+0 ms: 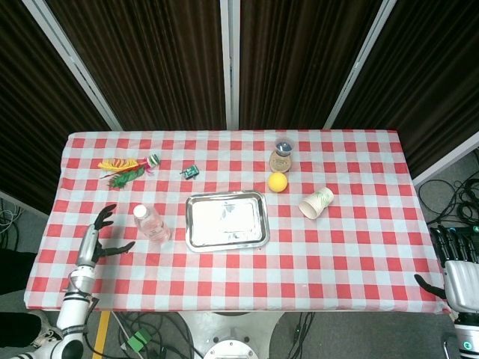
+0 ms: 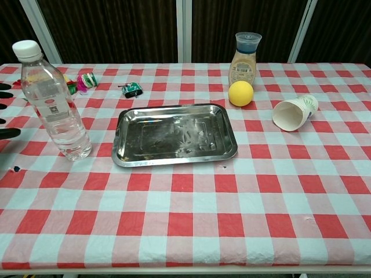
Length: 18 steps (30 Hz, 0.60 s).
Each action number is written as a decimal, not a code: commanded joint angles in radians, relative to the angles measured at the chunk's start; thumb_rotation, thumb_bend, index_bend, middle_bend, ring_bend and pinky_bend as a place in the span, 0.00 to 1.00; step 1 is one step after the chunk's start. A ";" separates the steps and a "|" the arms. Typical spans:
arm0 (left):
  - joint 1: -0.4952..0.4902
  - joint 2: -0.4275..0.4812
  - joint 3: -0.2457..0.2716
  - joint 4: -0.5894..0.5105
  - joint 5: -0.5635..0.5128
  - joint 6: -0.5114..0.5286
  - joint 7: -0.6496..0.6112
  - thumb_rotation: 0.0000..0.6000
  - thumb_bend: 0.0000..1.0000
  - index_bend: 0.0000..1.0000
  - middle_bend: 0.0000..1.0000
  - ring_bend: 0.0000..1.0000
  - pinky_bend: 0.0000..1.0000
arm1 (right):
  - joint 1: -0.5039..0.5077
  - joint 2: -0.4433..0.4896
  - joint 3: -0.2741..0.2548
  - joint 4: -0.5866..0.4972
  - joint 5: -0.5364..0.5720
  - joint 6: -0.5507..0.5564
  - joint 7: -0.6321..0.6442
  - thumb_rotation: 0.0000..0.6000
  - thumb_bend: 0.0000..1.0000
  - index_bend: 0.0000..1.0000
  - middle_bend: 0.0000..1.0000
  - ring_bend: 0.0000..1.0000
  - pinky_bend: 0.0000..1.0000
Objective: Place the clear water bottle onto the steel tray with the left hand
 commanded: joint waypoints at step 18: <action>-0.040 -0.070 -0.019 -0.027 0.067 0.005 -0.059 1.00 0.00 0.19 0.19 0.14 0.21 | 0.003 0.007 0.007 -0.016 0.034 -0.033 -0.005 1.00 0.08 0.02 0.04 0.00 0.00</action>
